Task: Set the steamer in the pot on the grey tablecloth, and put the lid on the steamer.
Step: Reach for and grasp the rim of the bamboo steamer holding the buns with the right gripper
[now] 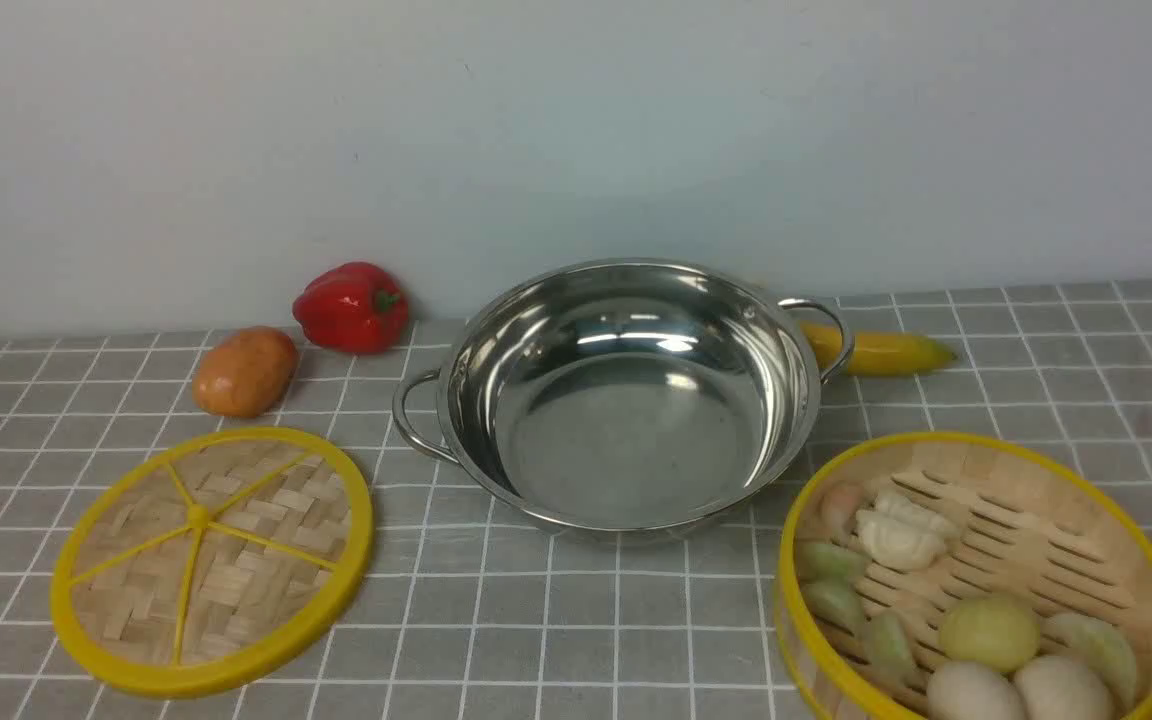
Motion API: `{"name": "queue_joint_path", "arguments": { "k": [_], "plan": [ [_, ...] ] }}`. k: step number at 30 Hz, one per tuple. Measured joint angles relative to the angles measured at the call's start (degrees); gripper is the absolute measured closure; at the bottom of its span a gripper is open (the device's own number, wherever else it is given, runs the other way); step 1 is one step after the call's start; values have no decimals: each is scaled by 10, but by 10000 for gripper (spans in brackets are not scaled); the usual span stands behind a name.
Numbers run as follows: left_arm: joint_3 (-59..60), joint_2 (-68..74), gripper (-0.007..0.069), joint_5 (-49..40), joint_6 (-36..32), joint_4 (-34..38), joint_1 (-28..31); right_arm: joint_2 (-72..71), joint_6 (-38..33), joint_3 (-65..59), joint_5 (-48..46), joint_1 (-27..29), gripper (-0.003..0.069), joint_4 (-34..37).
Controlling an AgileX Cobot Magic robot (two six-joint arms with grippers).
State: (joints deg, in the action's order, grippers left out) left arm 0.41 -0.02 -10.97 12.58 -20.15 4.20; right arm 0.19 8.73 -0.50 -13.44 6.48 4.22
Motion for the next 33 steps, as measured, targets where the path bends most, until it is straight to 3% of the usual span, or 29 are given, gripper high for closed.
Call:
{"name": "queue_joint_path", "arguments": {
  "k": [31, 33],
  "plan": [
    [0, 0, 382, 0, 0, 0, 0, 0, 0, 0, 0, 0, 417, 0],
    [0, 0, 382, 3, 16, 17, 0, 0, 15, 0, 2, 0, 417, 24]
  ]
}}
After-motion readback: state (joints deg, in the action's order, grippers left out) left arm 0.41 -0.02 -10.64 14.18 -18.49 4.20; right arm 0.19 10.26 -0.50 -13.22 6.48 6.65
